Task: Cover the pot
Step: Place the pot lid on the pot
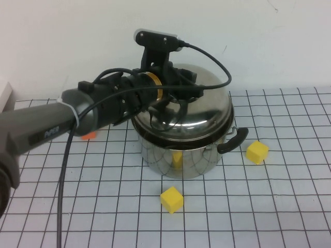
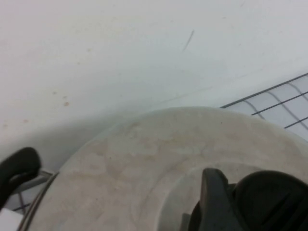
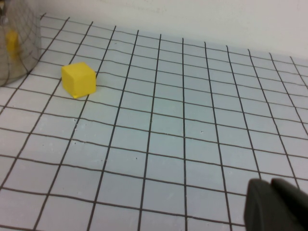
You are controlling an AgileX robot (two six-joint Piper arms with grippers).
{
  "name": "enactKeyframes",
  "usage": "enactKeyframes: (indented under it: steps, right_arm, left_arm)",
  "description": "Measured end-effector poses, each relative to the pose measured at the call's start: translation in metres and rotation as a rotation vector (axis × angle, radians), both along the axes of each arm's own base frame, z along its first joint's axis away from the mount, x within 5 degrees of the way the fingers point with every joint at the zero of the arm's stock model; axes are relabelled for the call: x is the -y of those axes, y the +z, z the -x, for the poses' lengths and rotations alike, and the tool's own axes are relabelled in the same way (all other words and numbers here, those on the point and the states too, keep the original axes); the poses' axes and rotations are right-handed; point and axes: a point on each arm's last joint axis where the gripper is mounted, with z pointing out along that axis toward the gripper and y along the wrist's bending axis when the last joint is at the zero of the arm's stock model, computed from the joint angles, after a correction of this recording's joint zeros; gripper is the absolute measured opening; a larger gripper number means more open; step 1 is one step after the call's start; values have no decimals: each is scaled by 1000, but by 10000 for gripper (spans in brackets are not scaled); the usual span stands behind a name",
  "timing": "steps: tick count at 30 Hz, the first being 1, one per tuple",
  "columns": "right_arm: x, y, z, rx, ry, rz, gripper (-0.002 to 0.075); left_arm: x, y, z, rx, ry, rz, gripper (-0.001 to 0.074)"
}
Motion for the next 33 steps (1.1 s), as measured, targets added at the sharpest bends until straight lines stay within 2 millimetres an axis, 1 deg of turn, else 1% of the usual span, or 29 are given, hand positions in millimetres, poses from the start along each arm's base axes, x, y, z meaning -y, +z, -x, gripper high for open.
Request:
enactKeyframes:
  steps: [7, 21, 28, 33]
  right_arm:
    - [0, 0, 0, 0, 0, 0, 9]
    - [0, 0, 0, 0, 0, 0, 9]
    - [0, 0, 0, 0, 0, 0, 9]
    - [0, 0, 0, 0, 0, 0, 9]
  left_arm:
    - [3, -9, -1, -43, 12, 34, 324]
    - [1, -7, -1, -75, 55, 43, 324]
    - [20, -4, 13, -64, 15, -15, 324]
    - [23, -3, 16, -66, 20, -35, 324]
